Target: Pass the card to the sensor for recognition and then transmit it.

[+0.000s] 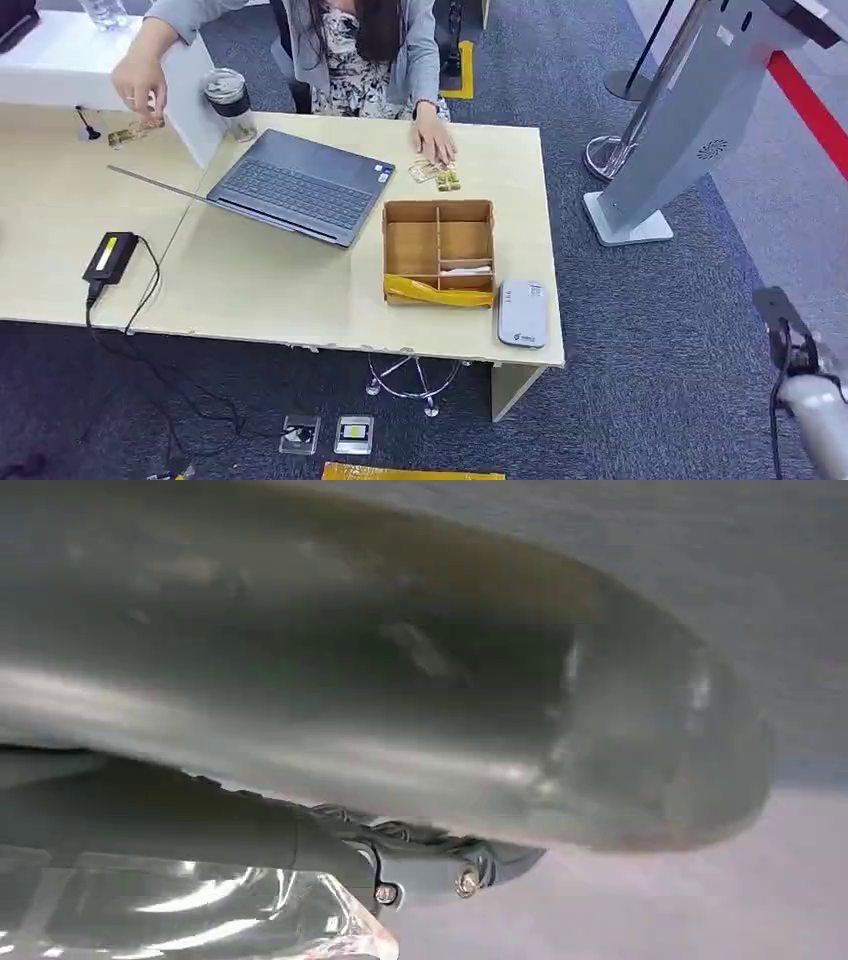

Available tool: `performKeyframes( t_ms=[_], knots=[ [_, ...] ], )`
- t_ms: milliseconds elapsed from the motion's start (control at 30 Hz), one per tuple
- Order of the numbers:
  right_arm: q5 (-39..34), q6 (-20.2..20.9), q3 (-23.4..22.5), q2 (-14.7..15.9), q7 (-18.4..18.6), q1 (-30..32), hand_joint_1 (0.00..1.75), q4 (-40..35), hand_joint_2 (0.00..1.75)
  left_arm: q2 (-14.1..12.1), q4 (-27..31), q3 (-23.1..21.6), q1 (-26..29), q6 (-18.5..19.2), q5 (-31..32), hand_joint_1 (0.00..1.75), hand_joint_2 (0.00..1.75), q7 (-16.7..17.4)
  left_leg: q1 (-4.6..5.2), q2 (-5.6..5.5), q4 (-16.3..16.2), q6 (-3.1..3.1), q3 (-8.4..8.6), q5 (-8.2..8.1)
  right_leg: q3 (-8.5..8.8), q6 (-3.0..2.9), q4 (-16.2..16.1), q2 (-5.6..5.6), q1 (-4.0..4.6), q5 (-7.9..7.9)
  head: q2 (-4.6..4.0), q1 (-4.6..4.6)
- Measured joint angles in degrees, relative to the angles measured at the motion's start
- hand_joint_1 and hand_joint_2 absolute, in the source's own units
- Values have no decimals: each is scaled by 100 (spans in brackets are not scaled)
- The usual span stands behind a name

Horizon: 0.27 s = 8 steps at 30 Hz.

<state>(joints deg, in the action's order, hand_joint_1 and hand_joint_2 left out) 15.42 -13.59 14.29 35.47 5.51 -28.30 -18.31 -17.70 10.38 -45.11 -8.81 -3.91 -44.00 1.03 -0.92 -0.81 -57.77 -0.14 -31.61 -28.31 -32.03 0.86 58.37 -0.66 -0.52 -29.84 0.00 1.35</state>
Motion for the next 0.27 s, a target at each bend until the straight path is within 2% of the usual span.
performKeyframes(
  t_ms=[133, 267],
  knots=[
    [-397, -9, -471, -98, -114, 1134, 0, 181, 0, -22, 0, 6, 33, 2, 41, 0, 0, -72, -1, -18, 7, -1, -9, 0, 2, -6, 3, -22, 1, -11, 0, 2],
    [-620, -109, -820, -230, -232, 1705, 0, 326, 0, -72, 0, 6, 21, -11, 107, 0, 0, -79, -2, 4, 9, -6, 3, -3, 3, -7, 5, 4, 1, -12, 0, 2]
  ],
)
